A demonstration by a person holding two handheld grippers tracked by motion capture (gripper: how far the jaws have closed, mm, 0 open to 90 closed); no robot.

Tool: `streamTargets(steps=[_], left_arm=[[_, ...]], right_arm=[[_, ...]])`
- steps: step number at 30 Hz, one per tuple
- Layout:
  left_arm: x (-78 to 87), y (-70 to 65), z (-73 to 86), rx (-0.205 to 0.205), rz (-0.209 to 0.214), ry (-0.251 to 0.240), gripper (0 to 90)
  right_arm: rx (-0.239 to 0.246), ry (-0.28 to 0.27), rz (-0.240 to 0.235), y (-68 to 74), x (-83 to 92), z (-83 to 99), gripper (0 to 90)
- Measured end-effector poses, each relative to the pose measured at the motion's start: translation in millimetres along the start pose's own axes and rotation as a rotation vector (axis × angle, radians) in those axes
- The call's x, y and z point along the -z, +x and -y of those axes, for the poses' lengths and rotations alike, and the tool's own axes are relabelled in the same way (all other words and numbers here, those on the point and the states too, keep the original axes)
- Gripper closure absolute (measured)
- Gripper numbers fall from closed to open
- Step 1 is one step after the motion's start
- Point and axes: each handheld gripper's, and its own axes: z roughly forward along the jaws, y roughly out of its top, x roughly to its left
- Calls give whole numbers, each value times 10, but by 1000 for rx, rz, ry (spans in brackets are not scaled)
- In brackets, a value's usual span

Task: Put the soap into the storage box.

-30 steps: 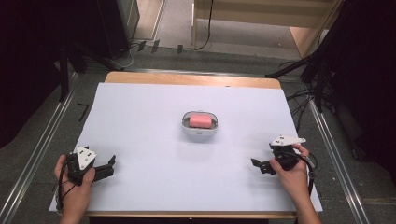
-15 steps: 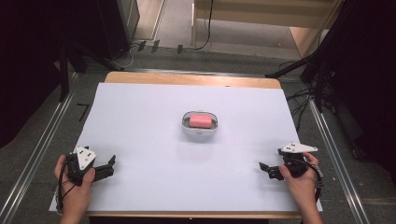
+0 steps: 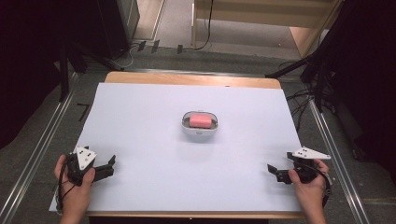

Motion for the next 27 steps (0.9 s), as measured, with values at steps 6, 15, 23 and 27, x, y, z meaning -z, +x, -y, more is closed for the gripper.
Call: streamTargets(steps=[6, 15, 23, 27], left_arm=[[3, 2, 0, -2, 5, 1, 73], [4, 7, 1, 3, 6, -1, 73], [-6, 11, -2, 4, 8, 4, 73], [-9, 7, -4, 1, 6, 10, 73]], right_arm=[[-18, -17, 16, -36, 80, 66, 0], [-54, -59, 49, -159, 254, 191, 0], [-63, -60, 75, -232, 295, 229, 0], [-36, -45, 91, -200, 280, 225, 0]])
